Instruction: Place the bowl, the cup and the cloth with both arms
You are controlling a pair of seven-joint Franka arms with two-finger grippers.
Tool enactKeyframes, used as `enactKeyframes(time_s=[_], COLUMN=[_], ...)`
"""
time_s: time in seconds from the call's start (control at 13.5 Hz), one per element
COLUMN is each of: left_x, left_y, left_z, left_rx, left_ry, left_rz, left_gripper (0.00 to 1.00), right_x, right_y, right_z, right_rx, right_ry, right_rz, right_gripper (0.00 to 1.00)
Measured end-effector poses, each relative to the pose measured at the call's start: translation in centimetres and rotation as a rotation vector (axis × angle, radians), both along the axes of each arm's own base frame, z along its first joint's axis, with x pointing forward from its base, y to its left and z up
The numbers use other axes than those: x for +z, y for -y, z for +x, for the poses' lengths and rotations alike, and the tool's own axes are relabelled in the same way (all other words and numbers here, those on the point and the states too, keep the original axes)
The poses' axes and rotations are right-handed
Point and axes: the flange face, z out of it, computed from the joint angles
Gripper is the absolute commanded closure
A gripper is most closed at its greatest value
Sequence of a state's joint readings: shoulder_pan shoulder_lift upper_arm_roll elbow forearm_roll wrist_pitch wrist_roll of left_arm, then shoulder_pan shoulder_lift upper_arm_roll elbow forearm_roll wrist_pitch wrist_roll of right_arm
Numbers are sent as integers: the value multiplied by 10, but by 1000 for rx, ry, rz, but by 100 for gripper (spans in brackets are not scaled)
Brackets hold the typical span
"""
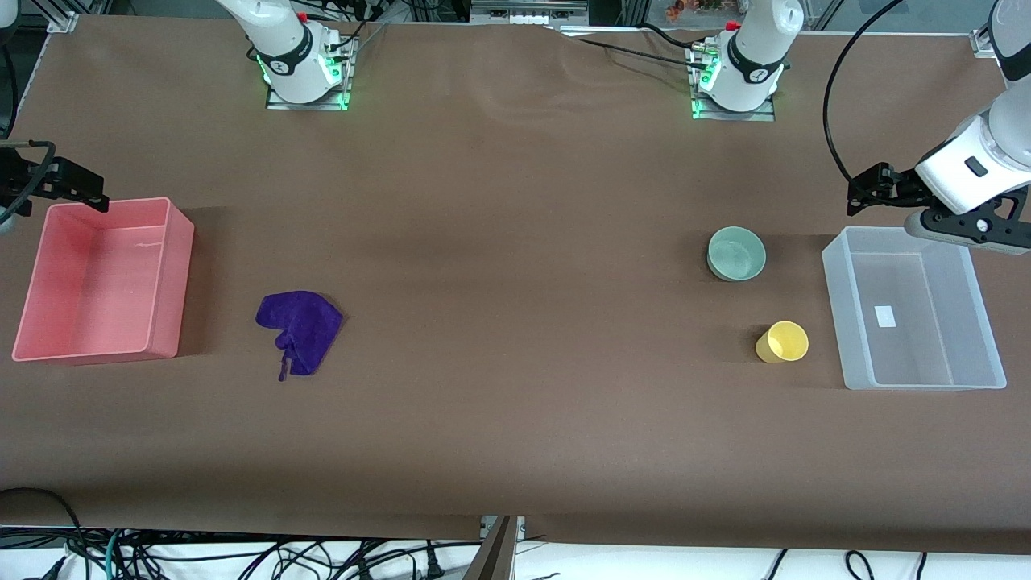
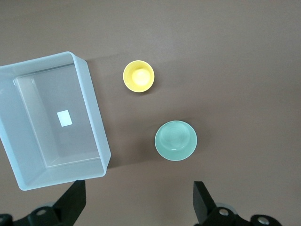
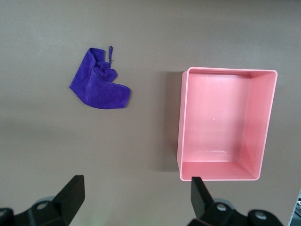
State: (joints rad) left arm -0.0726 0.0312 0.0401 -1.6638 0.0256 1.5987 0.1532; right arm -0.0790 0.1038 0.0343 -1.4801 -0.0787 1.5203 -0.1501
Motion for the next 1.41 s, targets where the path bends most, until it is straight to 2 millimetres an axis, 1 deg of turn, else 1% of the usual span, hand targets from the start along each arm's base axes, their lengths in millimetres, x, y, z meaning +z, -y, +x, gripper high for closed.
enactKeyframes(time_s=[0.37,1.41], left_x=[-6,-10], left_y=[0,3], left_z=[2,0], left_rx=[0,-5], left_ry=[-11,-43], left_rz=[1,2], left_gripper=[0,0], right_x=[-2,-3], right_y=[0,0], right_z=[1,1], right_rx=[0,1], right_ry=[-4,-4], right_rz=[0,-1], right_gripper=[0,0])
